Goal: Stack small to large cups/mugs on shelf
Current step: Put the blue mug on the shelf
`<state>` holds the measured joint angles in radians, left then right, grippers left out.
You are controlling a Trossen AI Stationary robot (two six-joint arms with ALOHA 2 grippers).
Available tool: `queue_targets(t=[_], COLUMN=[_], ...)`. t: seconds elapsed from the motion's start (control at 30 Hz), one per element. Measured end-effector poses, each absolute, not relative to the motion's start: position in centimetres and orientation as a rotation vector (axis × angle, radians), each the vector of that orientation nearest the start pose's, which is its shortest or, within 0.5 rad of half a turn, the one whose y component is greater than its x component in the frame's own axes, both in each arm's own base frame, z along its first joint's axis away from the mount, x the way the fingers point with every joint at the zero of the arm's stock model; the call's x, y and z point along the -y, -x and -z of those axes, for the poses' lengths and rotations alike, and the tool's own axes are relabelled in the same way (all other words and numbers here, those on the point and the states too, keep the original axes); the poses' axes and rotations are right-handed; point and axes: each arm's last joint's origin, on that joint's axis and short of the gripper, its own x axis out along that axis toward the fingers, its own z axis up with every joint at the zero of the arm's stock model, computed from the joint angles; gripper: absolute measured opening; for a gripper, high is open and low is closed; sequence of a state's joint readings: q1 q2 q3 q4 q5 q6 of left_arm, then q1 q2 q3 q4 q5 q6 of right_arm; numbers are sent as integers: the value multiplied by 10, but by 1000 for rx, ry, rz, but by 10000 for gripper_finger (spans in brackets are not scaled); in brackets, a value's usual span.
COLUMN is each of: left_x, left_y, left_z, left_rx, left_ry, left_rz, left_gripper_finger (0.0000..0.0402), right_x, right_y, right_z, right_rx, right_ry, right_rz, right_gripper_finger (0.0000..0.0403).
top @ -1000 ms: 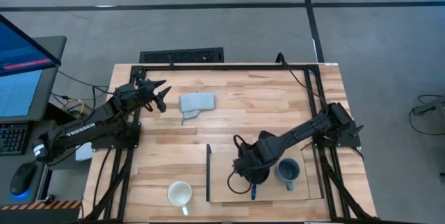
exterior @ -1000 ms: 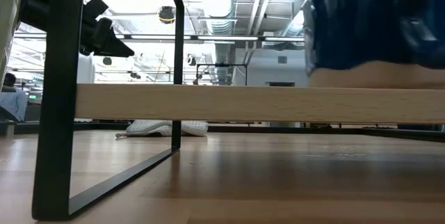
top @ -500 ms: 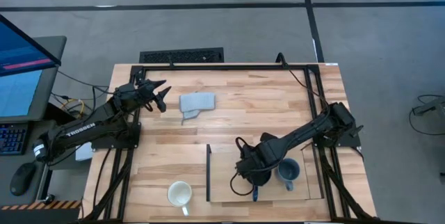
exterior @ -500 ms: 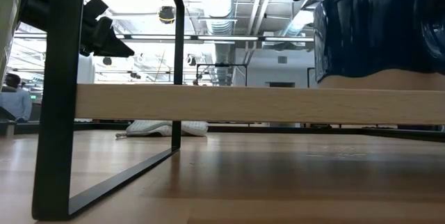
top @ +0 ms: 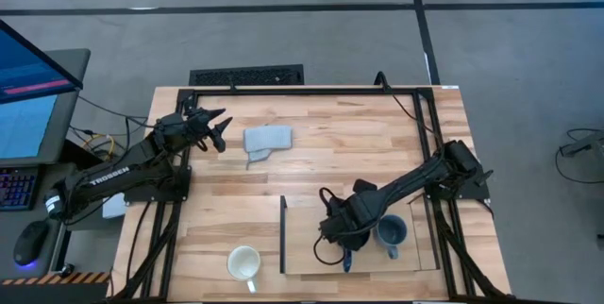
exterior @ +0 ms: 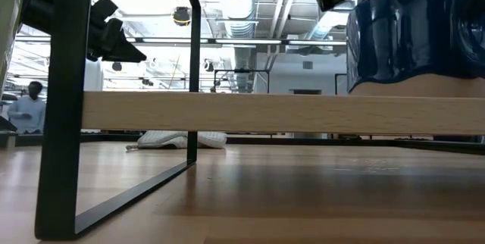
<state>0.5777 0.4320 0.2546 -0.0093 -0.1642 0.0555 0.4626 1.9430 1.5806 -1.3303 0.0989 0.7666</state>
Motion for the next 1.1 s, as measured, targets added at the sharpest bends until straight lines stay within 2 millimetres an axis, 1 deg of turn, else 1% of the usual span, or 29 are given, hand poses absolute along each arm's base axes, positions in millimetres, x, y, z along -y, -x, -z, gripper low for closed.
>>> queue_targets(t=[0.17,0.9,1.1], left_x=[-73,-73,-73], left_y=[-103,-104,-103], left_z=[-212,-212,-212], left_rx=[-207,-208,-208], left_ry=[-14,-14,-13], left_rz=[-734,-734,-734], left_gripper_finger=[163,163,163], right_x=[-155,-155,-154], right_y=[-319,-319,-320], right_z=[-223,-223,-223], right_rx=[-1576,-1572,-1548], right_ry=[-93,-89,-80], right_rz=[373,379,410], right_gripper_finger=[87,89,89])
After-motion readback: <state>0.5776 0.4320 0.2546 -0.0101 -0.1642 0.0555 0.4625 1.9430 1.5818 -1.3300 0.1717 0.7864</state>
